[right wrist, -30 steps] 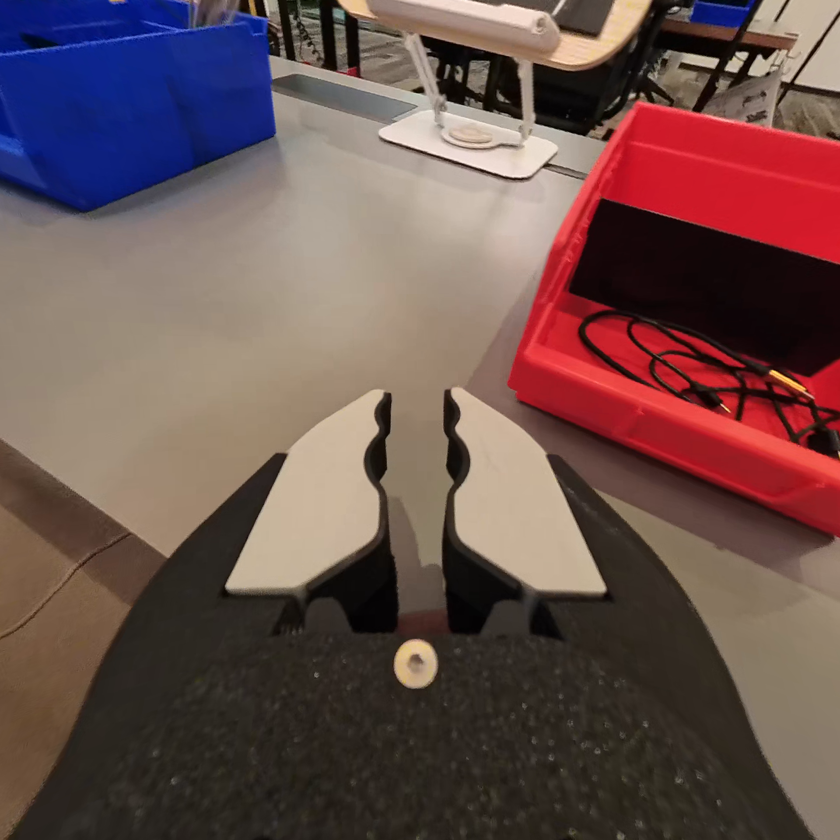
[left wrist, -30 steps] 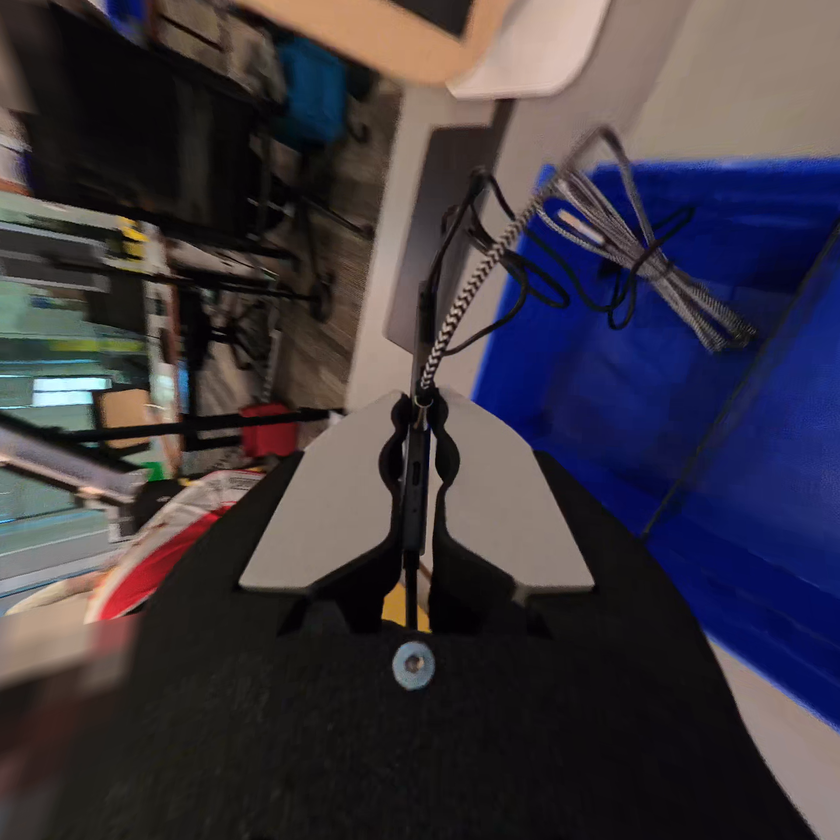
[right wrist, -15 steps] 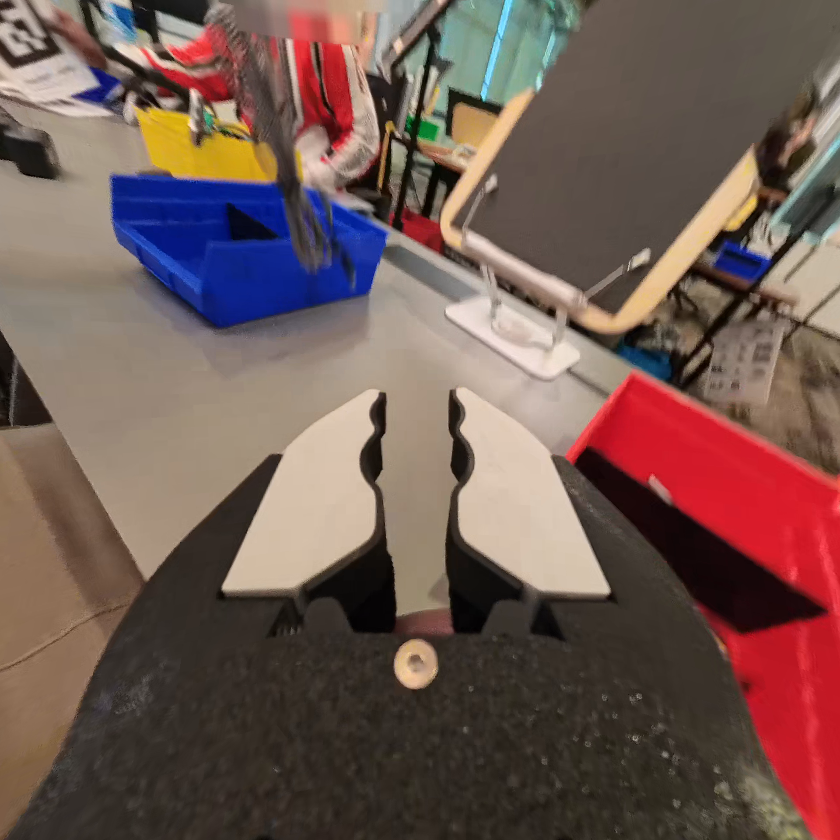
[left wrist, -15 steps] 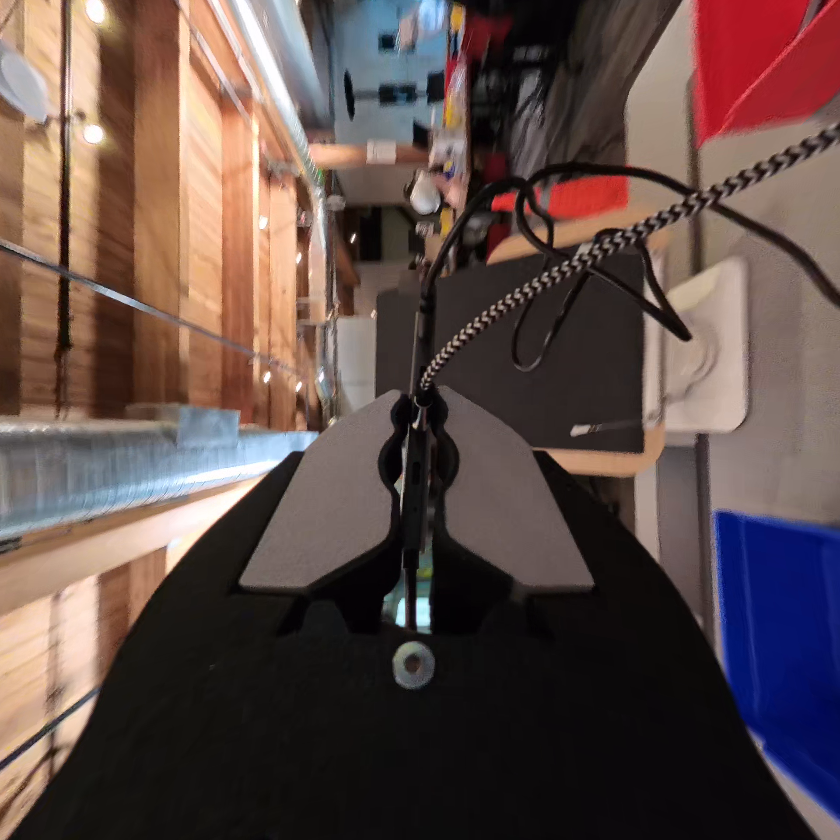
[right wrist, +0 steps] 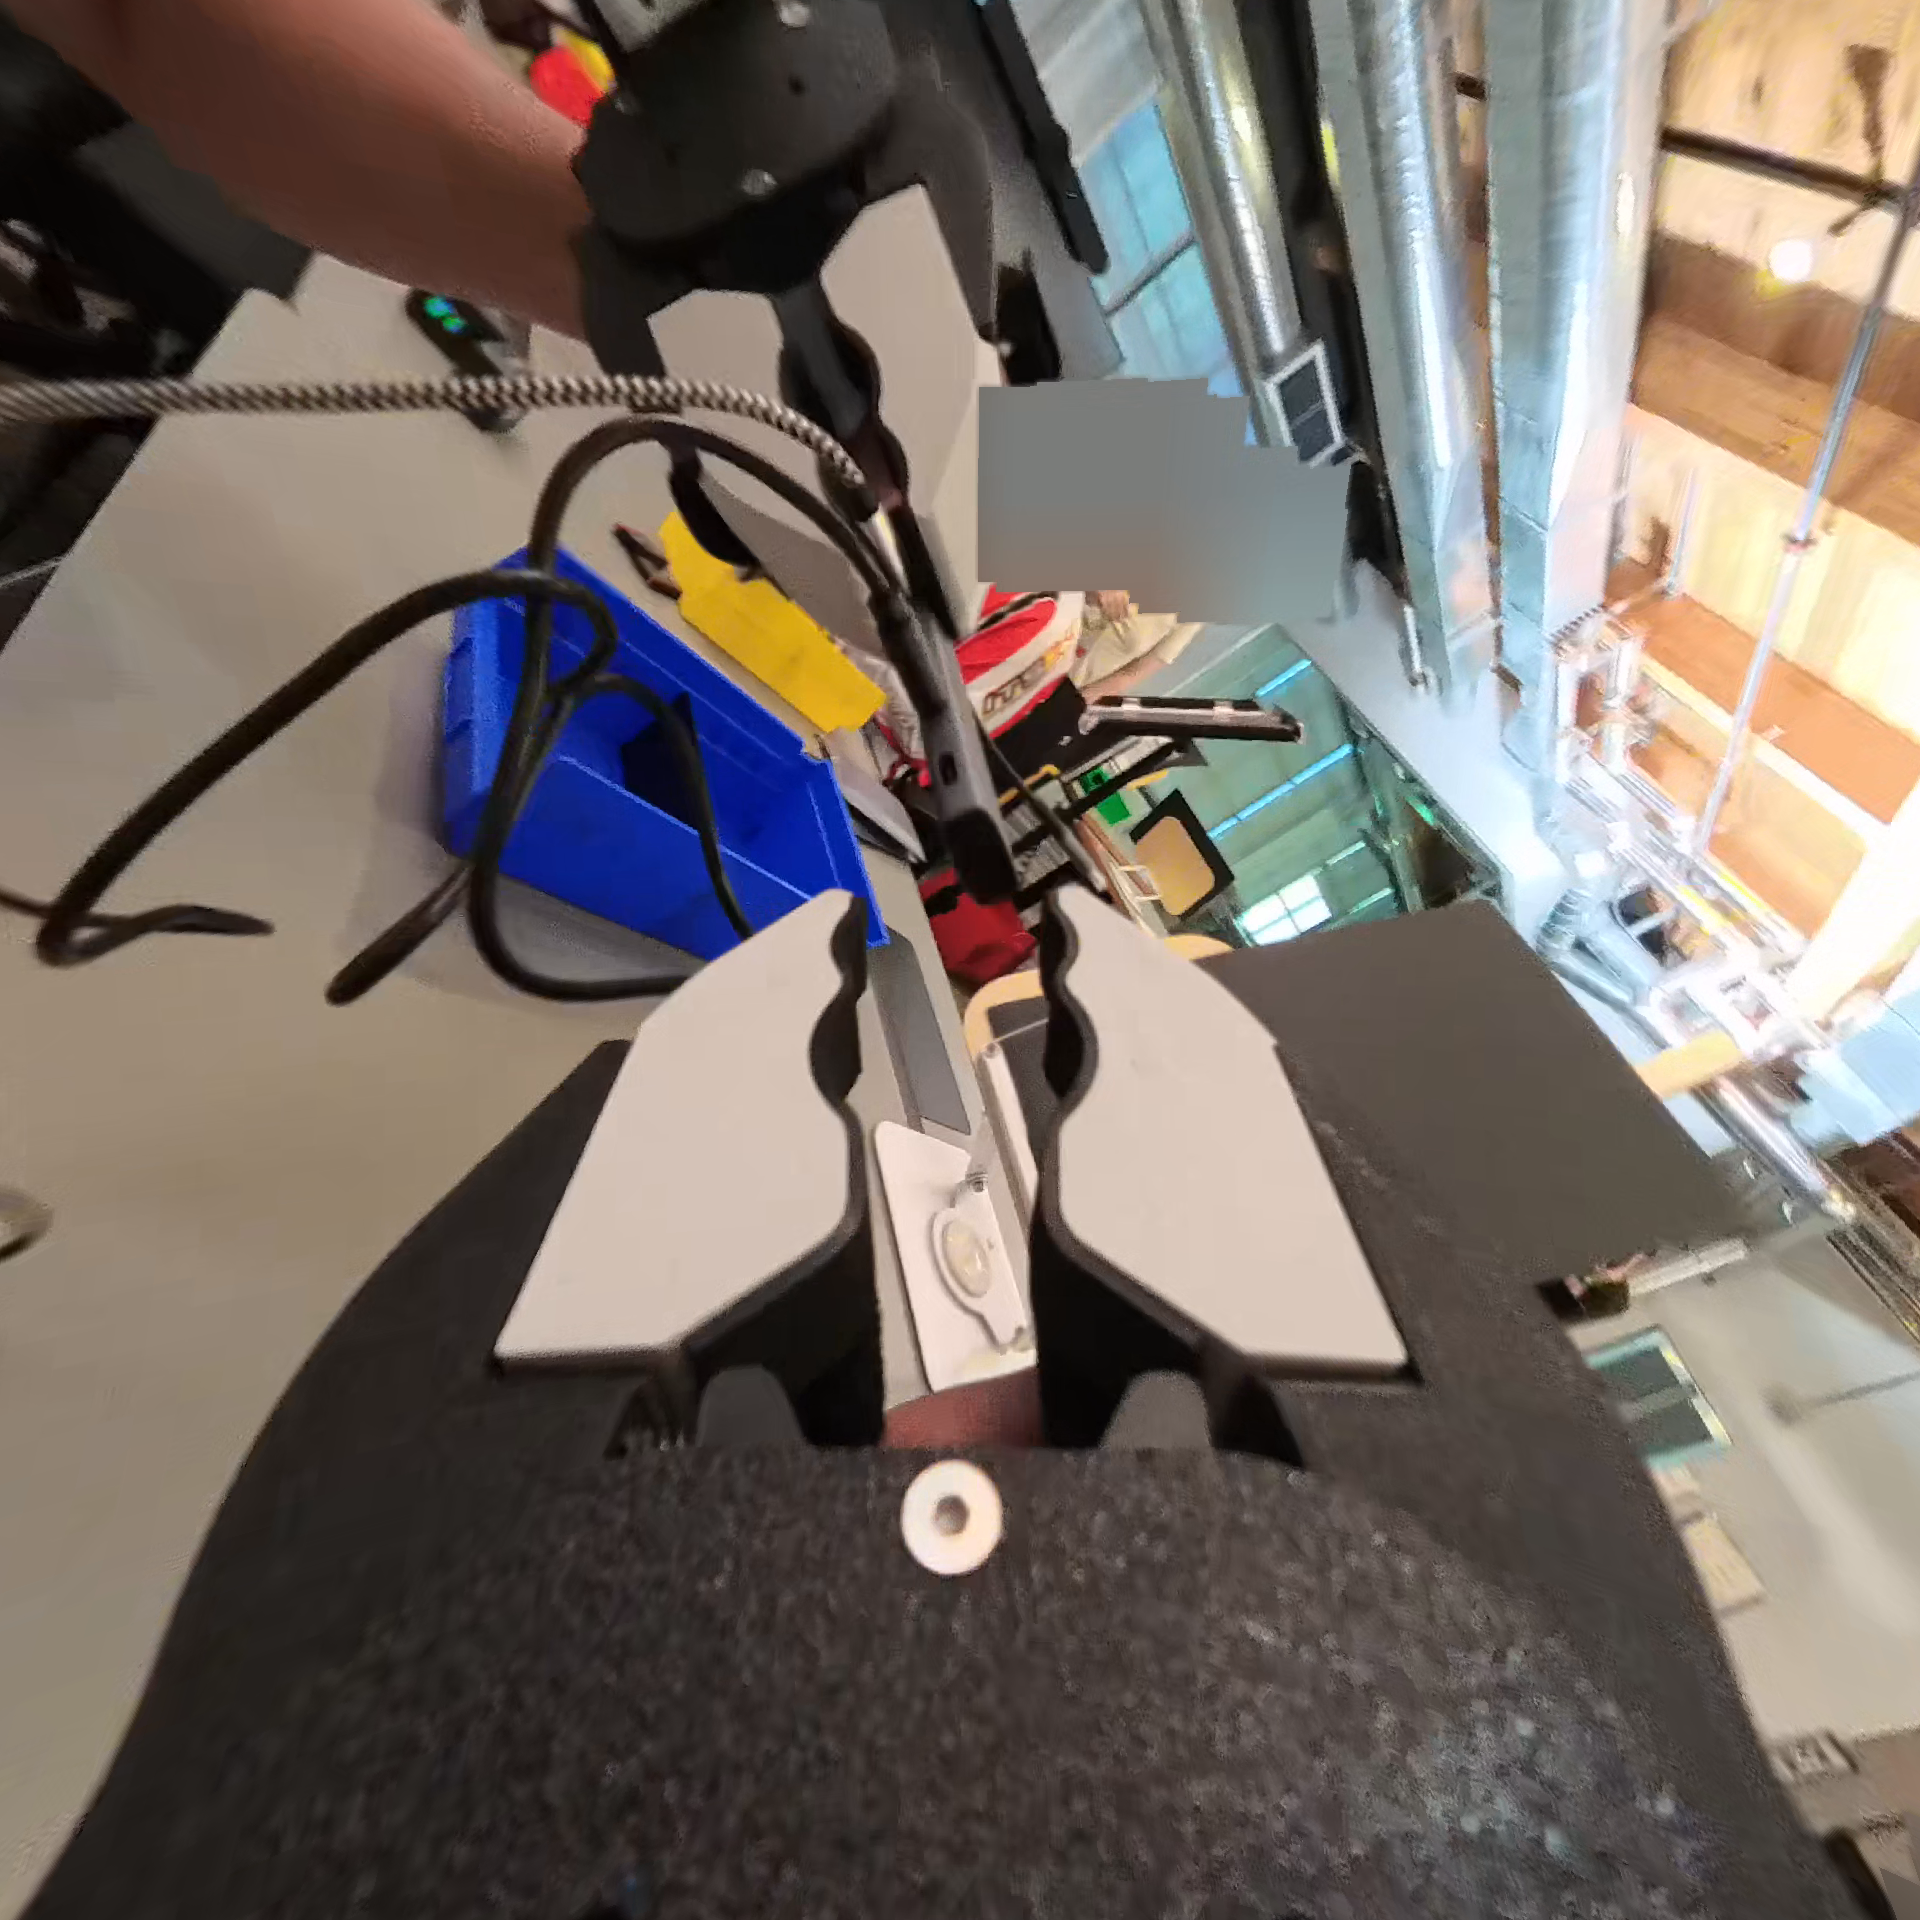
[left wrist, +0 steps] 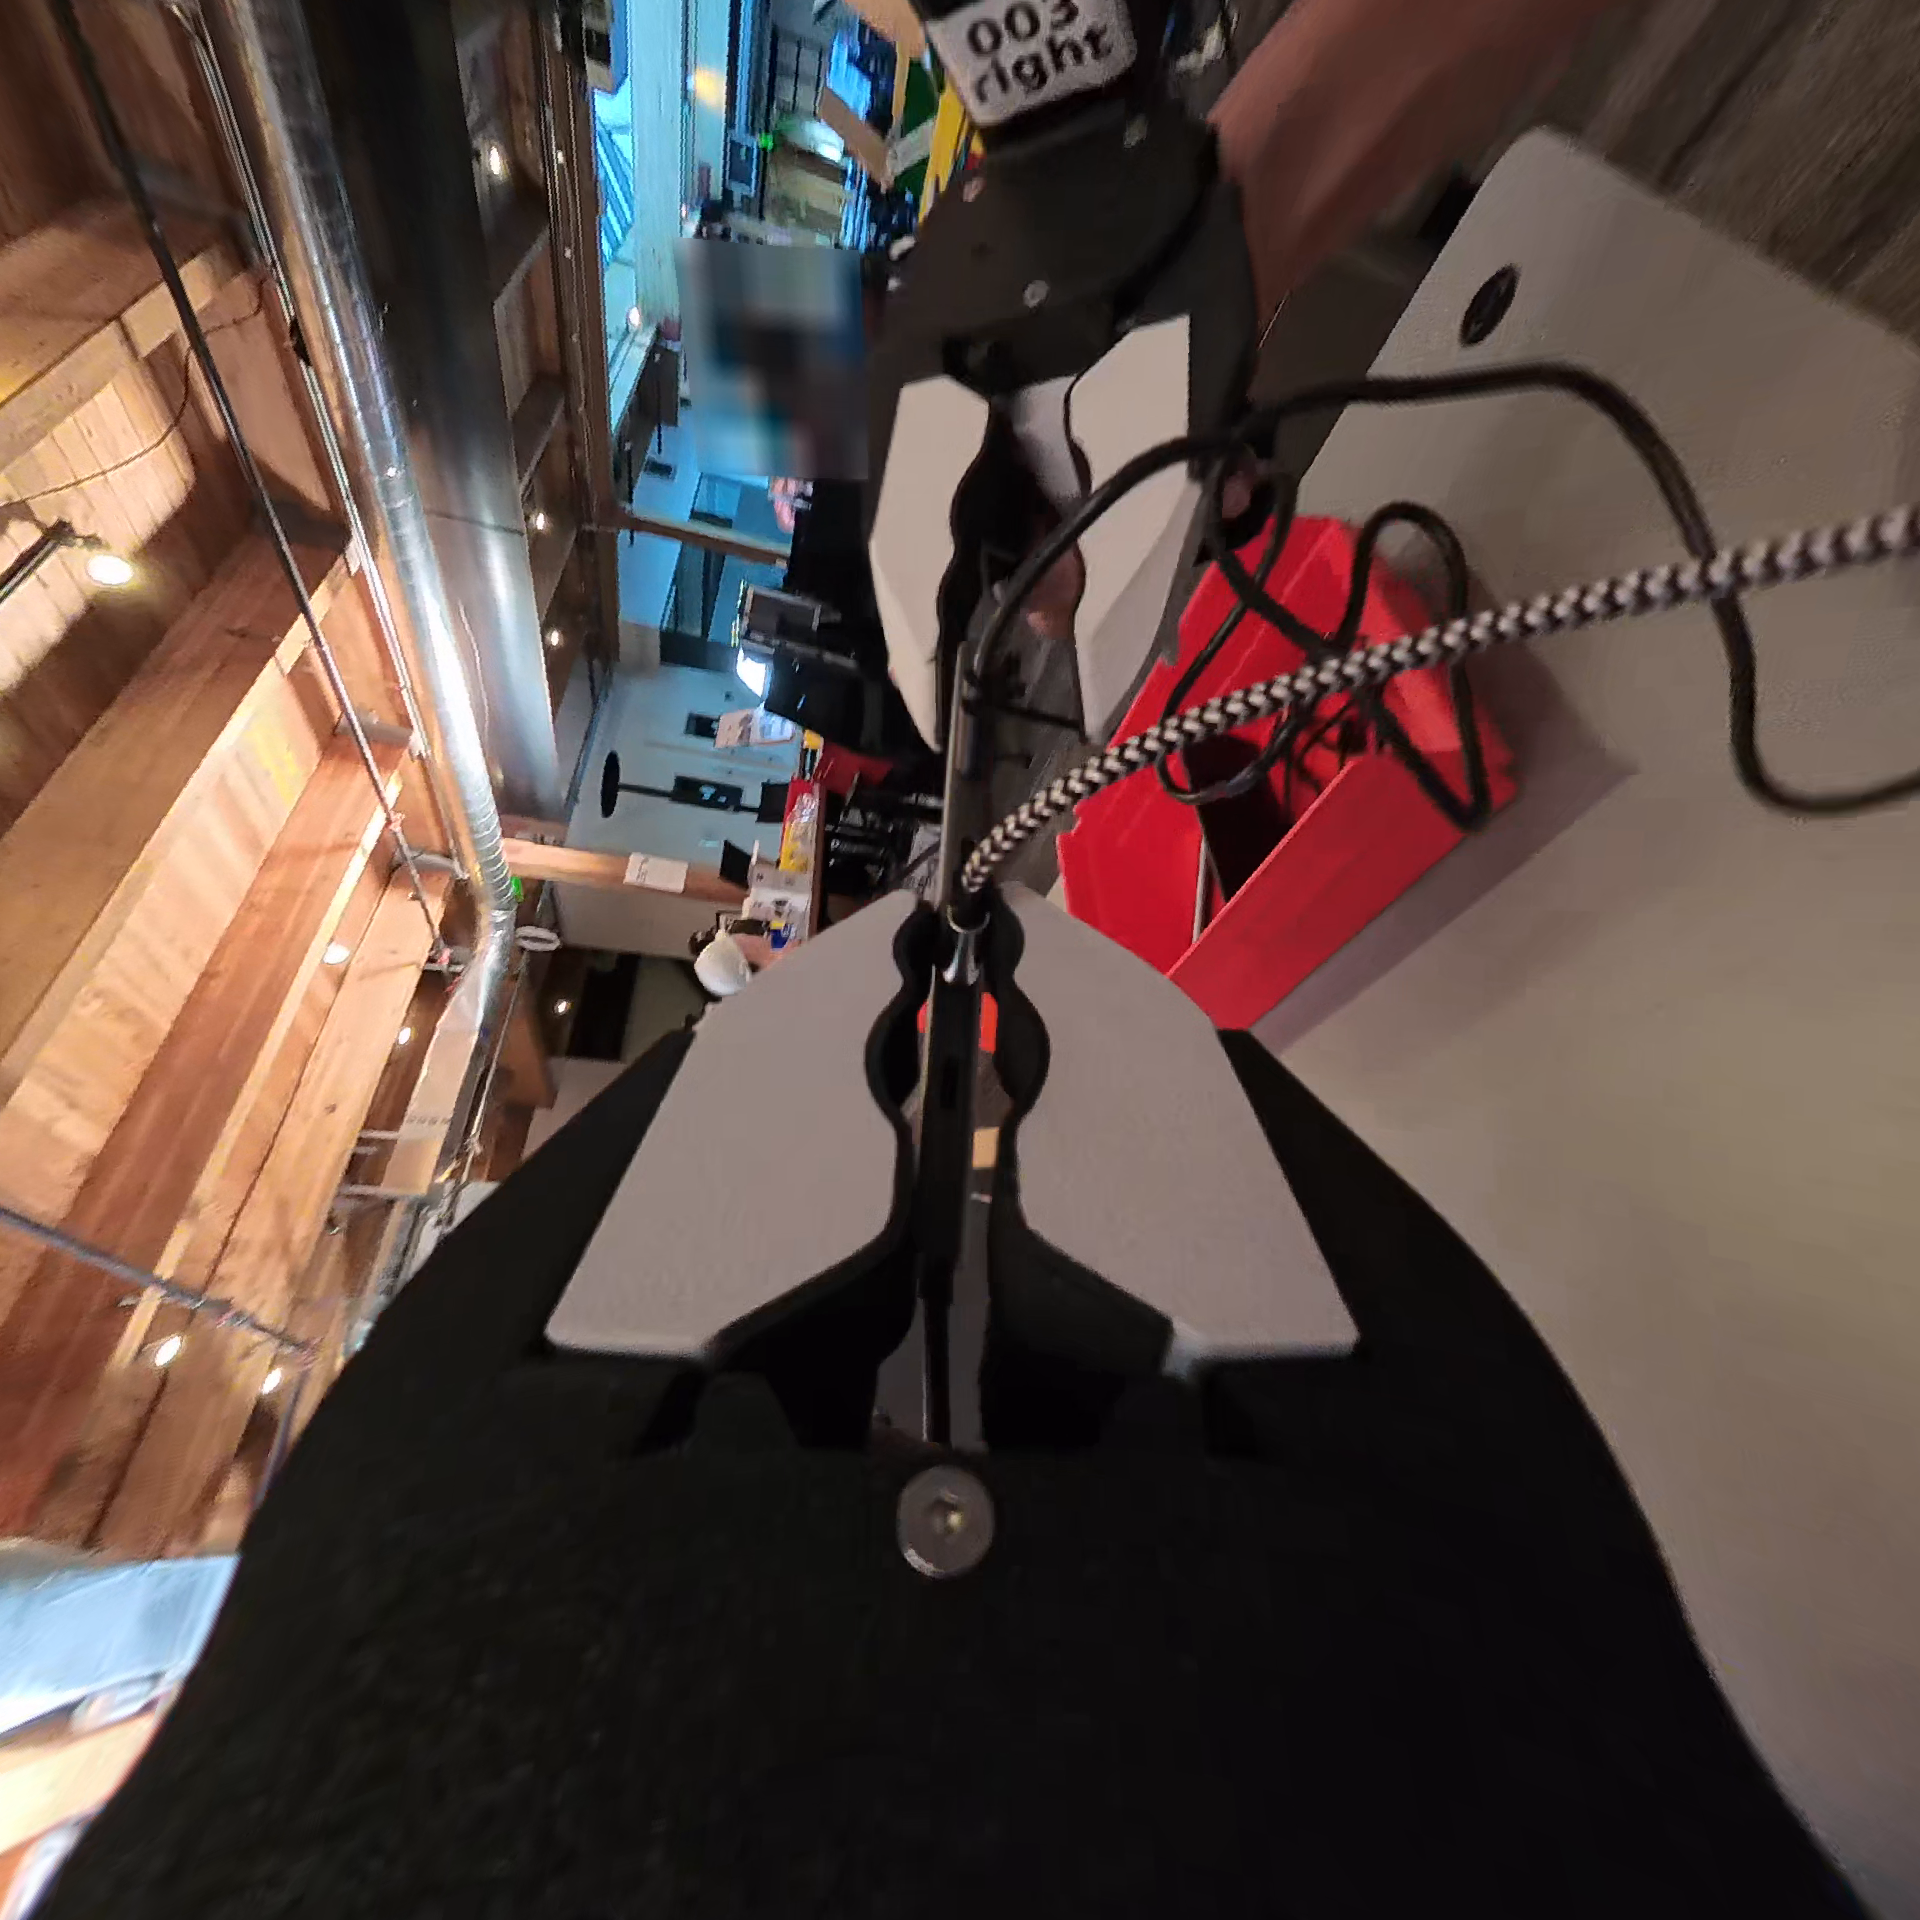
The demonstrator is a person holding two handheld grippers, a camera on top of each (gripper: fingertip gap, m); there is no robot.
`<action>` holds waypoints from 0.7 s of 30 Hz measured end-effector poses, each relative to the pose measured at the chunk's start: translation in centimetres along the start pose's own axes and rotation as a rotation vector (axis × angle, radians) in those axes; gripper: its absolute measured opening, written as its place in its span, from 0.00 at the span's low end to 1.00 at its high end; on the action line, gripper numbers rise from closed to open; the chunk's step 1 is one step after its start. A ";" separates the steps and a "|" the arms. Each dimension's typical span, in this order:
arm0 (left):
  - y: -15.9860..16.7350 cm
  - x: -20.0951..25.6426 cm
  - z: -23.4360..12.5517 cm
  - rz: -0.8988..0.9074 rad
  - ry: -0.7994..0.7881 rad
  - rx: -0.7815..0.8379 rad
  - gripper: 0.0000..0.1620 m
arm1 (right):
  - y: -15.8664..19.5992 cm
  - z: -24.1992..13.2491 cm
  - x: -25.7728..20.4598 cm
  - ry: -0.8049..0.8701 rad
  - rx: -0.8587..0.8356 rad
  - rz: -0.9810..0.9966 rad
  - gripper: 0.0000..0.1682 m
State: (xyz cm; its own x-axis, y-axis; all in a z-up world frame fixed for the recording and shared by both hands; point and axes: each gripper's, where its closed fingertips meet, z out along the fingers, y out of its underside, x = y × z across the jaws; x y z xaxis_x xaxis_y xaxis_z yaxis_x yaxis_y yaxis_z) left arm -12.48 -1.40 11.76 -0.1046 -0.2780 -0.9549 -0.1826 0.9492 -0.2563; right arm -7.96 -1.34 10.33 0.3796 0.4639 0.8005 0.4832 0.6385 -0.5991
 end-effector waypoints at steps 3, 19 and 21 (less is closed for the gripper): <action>0.1 0.9 0.9 -0.036 0.028 0.055 0.05 | -0.4 0.9 -0.7 -0.052 0.022 -0.041 0.17; 10.0 3.4 3.4 -0.507 0.052 -0.126 0.08 | 6.9 6.0 -0.6 -0.040 -0.137 -0.120 0.06; 13.1 3.9 1.8 -0.698 -0.008 -0.254 0.06 | 9.1 6.5 -0.6 0.014 -0.210 -0.073 0.06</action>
State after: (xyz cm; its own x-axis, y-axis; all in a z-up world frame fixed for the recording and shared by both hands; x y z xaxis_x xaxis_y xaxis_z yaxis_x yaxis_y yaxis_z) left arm -13.55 10.20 4.45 0.1259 -0.8017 -0.5843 -0.4249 0.4887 -0.7620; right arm -8.91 8.17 4.56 0.3478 0.4121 0.8421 0.6626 0.5274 -0.5318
